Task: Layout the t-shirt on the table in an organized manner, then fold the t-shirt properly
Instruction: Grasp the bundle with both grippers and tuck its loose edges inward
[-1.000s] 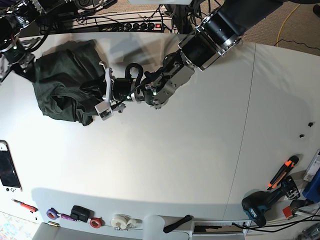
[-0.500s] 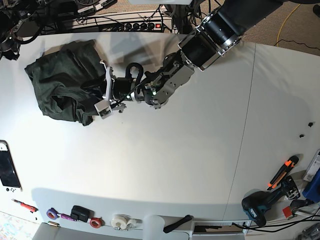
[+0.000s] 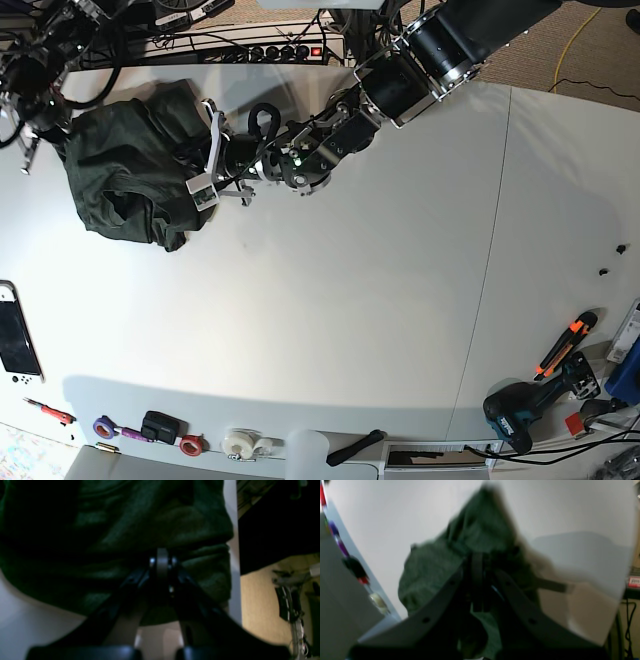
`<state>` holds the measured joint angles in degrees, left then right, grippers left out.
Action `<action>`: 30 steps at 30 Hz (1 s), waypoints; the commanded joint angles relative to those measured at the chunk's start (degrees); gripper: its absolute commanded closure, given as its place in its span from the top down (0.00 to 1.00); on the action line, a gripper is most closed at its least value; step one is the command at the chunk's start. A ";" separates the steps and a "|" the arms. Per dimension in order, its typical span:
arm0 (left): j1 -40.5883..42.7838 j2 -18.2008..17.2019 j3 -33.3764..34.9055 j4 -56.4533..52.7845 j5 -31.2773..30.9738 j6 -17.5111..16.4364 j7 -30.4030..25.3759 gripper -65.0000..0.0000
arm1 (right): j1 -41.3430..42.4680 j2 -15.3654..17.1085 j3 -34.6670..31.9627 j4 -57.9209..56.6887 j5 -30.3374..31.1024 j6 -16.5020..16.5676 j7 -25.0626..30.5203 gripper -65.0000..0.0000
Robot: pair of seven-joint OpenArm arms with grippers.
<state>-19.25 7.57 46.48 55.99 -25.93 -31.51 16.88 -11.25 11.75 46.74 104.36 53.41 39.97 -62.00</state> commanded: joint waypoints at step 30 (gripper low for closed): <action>-1.25 1.43 -15.23 1.05 2.38 1.46 -1.64 0.00 | 0.50 -5.49 -24.50 4.15 -22.14 0.03 10.21 0.00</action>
<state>-19.11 7.57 31.31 55.99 -22.59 -29.36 16.51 -11.27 5.63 22.04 107.66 31.64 39.94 -52.56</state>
